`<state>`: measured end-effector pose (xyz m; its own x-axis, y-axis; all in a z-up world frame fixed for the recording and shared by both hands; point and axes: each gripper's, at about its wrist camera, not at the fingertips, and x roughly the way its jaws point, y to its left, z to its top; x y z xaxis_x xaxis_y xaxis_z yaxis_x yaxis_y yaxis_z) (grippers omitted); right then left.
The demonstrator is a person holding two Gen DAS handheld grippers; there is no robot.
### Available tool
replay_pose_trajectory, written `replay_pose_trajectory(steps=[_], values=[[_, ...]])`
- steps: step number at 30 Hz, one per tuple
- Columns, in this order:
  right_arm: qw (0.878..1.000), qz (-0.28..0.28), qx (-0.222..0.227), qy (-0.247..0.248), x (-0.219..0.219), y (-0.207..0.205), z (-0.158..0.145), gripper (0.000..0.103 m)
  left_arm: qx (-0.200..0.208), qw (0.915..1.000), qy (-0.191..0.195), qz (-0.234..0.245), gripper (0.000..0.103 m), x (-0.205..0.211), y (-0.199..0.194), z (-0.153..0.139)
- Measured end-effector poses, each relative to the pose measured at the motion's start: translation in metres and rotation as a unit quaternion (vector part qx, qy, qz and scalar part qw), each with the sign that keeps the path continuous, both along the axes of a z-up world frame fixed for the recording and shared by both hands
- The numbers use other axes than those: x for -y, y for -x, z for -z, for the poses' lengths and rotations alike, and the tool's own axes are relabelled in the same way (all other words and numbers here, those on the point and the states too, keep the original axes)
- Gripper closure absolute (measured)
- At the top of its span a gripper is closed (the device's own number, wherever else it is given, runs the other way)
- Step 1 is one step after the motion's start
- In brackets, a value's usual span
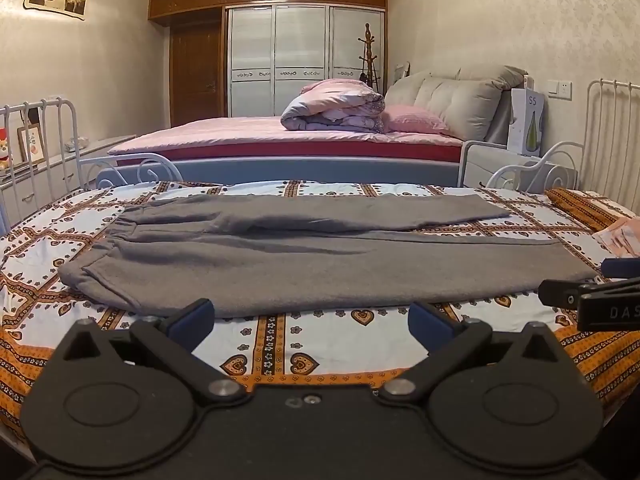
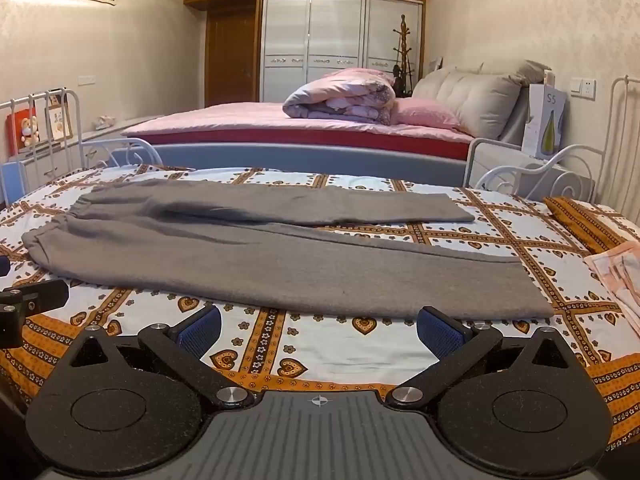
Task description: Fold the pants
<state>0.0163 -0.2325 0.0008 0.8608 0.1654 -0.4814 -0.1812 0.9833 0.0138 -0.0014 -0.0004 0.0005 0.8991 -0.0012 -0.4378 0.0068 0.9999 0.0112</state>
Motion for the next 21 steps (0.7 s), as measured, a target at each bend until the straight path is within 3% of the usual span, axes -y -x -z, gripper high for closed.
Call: replay_pose_trajectory(steps=[21], values=[[1.000, 0.006, -0.003, -0.003, 0.0006, -0.0006, -0.0032, 0.000, -0.001, 1.0000, 0.000, 0.000, 0.006, 0.0001, -0.0012, 0.0011]])
